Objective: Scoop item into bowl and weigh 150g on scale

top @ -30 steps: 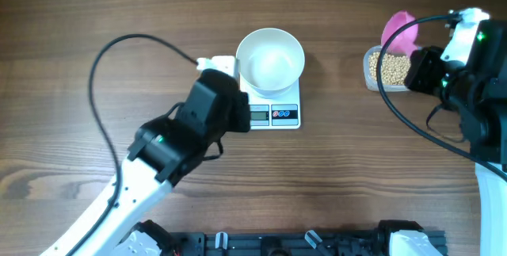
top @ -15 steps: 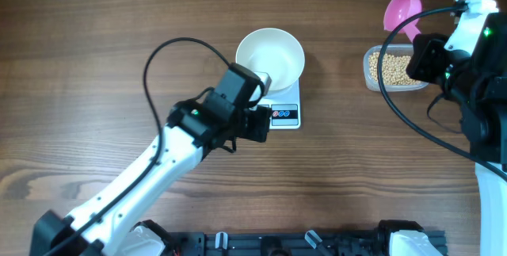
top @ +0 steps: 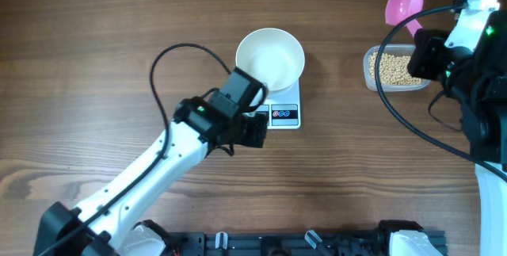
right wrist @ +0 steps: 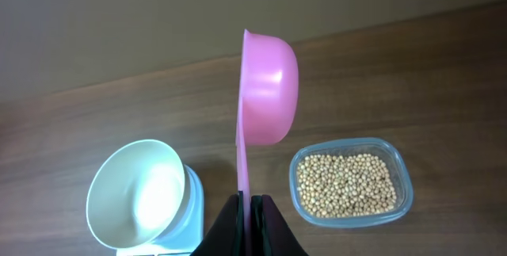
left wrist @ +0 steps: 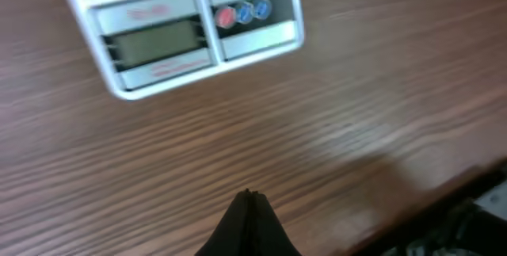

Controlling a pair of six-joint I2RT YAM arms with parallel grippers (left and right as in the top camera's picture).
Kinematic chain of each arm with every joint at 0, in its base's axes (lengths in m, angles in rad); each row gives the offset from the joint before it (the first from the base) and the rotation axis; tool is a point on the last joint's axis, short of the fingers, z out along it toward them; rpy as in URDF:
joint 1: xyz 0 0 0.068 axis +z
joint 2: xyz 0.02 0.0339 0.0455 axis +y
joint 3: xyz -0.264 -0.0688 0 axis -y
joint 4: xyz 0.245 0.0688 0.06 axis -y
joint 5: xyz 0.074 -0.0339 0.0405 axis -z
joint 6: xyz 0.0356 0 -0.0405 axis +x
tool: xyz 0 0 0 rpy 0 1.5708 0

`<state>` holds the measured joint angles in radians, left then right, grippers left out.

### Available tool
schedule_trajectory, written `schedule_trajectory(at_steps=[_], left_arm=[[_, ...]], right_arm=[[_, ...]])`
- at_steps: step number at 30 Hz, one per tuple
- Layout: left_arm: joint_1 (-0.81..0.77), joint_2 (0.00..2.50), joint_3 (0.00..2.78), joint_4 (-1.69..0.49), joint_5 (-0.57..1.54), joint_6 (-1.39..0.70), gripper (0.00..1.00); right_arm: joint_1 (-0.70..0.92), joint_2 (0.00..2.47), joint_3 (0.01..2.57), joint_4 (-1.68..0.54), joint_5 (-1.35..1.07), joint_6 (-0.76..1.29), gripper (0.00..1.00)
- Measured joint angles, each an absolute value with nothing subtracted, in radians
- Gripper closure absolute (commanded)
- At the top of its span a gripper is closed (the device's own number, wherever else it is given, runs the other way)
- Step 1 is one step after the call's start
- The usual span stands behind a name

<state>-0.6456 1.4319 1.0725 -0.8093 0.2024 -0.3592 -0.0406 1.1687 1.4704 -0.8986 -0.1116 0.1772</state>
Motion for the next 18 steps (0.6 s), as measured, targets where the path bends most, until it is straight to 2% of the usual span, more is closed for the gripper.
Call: schedule_trajectory(at_steps=[8, 18], left_arm=[[-0.641, 1.412, 0.982, -0.570, 0.194, -0.359, 0.96], [-0.648, 1.481, 0.977, -0.545, 0.182, -0.360, 0.96]], right_arm=[[-0.041, 1.169, 1.471, -0.916, -0.112, 0.177, 0.96], [-0.041, 1.169, 1.470, -0.913, -0.112, 0.177, 0.96]])
